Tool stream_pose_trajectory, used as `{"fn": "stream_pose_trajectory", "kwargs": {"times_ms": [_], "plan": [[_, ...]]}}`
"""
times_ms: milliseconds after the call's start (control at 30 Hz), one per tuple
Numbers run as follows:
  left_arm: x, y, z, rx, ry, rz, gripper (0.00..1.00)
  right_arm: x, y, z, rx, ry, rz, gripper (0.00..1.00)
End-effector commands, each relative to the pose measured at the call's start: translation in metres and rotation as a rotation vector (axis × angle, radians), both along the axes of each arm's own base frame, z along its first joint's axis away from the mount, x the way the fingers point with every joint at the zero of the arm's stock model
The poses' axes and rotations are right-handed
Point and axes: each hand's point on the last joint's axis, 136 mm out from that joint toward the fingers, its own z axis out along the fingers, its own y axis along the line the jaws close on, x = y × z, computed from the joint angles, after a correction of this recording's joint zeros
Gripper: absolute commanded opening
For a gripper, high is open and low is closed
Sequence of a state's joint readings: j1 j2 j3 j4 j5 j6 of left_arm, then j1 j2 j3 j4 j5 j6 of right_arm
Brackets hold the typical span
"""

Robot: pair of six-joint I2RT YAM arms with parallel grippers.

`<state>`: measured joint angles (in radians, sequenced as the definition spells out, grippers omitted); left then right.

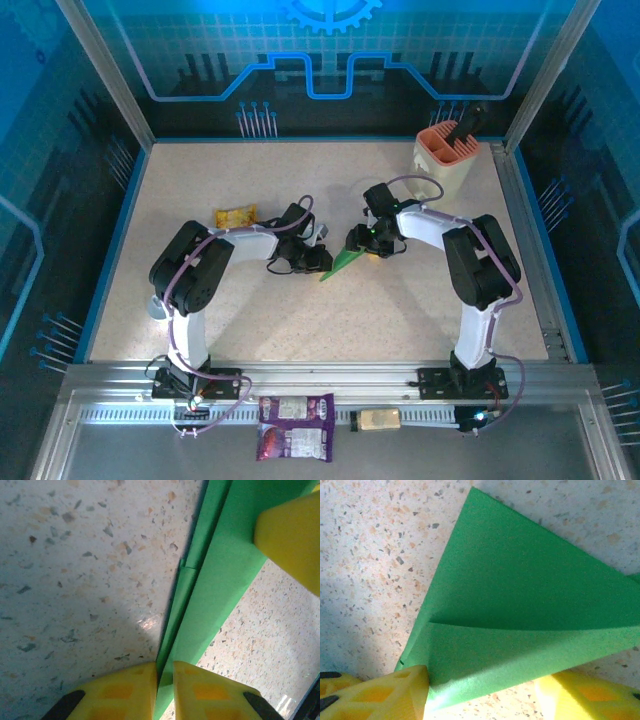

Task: Fold a paper plane with a square sheet of paper (pick it up from the middle)

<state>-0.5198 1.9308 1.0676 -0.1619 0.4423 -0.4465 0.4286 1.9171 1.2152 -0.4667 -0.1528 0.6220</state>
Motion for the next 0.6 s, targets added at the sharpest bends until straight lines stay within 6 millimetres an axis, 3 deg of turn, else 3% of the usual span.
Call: {"fn": "stream_pose_trajectory", "kwargs": {"times_ms": [0,133,233,400,567], "plan": [[-0.010,0.013,-0.032,0.093,0.075,0.024,0.18,-0.008,-0.006,-0.010,-0.007,0.007,0.019,0.64],[-0.010,0.013,-0.032,0.094,0.075,0.023,0.18,-0.008,-0.005,0.025,0.035,-0.069,0.032,0.66],[-0.009,0.013,-0.032,0.093,0.074,0.021,0.18,-0.016,-0.003,0.040,0.064,-0.099,0.033,0.65],[-0.009,0.013,-0.032,0.093,0.073,0.017,0.18,-0.031,0.017,0.055,0.153,-0.130,0.055,0.59],[-0.008,0.012,-0.031,0.091,0.071,0.016,0.18,-0.027,0.045,0.057,0.240,-0.129,0.082,0.43]]}}
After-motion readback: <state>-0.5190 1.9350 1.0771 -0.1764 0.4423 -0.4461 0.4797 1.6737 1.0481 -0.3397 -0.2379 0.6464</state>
